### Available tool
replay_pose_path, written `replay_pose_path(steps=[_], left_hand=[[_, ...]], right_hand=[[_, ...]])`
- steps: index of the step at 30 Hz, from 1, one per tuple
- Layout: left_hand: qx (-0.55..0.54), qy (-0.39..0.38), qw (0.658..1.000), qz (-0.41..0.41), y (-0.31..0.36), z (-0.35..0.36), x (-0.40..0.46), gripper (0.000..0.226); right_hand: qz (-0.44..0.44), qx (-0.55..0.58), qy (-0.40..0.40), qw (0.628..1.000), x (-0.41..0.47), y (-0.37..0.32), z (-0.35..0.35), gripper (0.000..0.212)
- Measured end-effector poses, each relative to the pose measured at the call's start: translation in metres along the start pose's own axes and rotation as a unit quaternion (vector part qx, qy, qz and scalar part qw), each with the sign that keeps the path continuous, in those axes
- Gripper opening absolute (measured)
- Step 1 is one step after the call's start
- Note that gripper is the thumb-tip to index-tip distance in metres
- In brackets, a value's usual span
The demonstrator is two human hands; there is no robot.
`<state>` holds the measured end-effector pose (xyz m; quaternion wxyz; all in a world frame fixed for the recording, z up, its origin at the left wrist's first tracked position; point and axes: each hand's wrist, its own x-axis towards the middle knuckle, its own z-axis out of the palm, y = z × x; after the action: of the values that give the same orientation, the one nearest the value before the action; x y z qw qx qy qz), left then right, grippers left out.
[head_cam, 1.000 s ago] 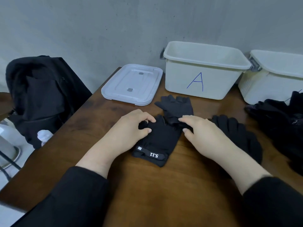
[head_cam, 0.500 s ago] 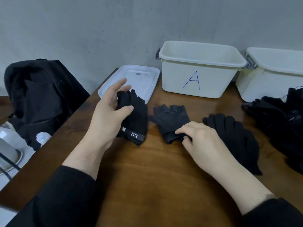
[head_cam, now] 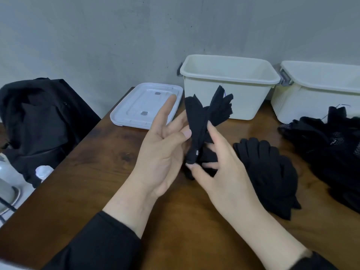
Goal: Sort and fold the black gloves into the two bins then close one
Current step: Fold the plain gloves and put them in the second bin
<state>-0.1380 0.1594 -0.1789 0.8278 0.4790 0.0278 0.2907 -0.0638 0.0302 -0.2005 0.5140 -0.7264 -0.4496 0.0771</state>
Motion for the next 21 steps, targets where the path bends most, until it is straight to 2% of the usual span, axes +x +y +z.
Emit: replay_pose_path(steps=[3,5,7,8,9,10,12,14,15,16,18,21], left_hand=[[-0.073,-0.035,0.997,-0.016,0.002,0.006,0.001,0.069],[-0.052,-0.010,0.998,0.016,0.006,0.006,0.002,0.058],[0.051,0.091,0.993,0.063,0.013,-0.001,0.006,0.043],[0.130,0.154,0.977,0.067,0.014,-0.009,0.008,0.037],[0.230,0.206,0.949,0.056,0.013,-0.018,0.010,0.032],[0.346,0.227,0.910,0.034,0.009,-0.028,0.011,0.026],[0.560,0.158,0.813,-0.027,-0.004,-0.045,0.008,0.017],[0.688,0.054,0.720,-0.073,-0.019,-0.049,0.004,0.038],[0.722,0.021,0.686,-0.085,-0.024,-0.047,0.004,0.048],[0.738,-0.001,0.670,-0.086,-0.026,-0.045,0.005,0.054],[0.735,-0.030,0.672,-0.087,-0.028,-0.044,0.009,0.058],[0.717,-0.058,0.689,-0.092,-0.026,-0.049,0.012,0.060]], right_hand=[[-0.002,0.051,0.046,0.998,0.001,0.000,-0.005,0.060],[0.029,0.086,0.089,0.992,0.005,-0.003,-0.013,0.046],[0.072,0.124,0.147,0.979,0.014,-0.002,-0.027,0.037],[0.093,0.142,0.170,0.971,0.020,-0.001,-0.036,0.034],[0.108,0.146,0.185,0.966,0.026,0.000,-0.045,0.031],[0.117,0.133,0.189,0.966,0.032,0.002,-0.055,0.028],[0.121,0.094,0.166,0.974,0.043,0.002,-0.074,0.024],[0.128,0.073,0.105,0.983,0.054,-0.006,-0.093,0.025],[0.134,0.061,0.064,0.987,0.058,-0.011,-0.100,0.025],[0.140,0.038,0.021,0.989,0.062,-0.017,-0.107,0.025],[0.142,-0.019,-0.040,0.989,0.070,-0.024,-0.114,0.031],[0.101,-0.082,-0.027,0.991,0.085,-0.031,-0.115,0.035]])
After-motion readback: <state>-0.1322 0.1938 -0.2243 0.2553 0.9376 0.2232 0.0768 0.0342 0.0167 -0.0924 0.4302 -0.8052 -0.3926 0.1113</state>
